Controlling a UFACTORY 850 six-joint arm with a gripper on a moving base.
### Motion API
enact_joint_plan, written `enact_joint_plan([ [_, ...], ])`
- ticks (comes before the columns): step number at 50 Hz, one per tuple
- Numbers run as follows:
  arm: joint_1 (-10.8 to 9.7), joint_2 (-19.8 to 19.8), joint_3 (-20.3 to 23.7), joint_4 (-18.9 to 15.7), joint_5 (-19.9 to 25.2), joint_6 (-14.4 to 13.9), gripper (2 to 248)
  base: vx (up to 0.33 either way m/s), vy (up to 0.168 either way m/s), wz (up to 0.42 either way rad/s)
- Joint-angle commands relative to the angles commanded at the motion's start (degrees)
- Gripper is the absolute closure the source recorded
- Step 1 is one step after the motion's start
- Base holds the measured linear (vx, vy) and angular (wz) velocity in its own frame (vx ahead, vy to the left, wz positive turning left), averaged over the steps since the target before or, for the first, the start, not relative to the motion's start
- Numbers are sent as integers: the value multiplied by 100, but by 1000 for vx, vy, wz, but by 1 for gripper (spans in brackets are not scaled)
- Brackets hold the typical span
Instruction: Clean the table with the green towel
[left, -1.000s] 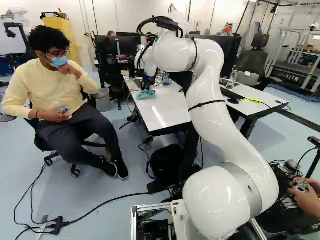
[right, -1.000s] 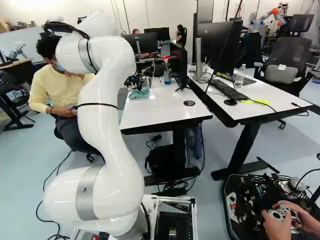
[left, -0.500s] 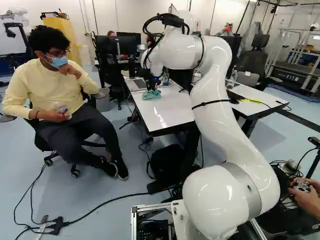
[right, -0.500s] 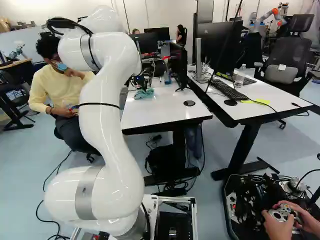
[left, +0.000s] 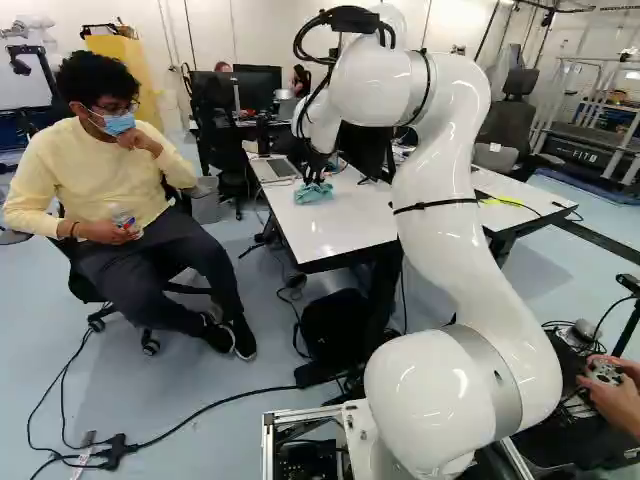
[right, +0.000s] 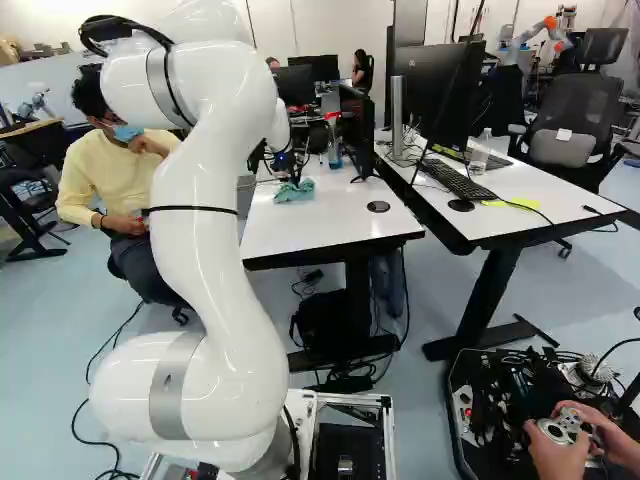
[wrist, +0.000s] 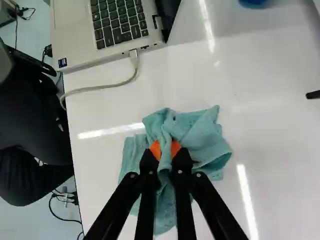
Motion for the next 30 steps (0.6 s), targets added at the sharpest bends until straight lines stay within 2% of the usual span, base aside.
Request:
enact_joint_plan([
  [19, -9, 421, 370, 0, 0, 0, 209, 0, 0, 0],
  [30, 5, 793, 708, 0, 0, 0, 209, 0, 0, 0],
])
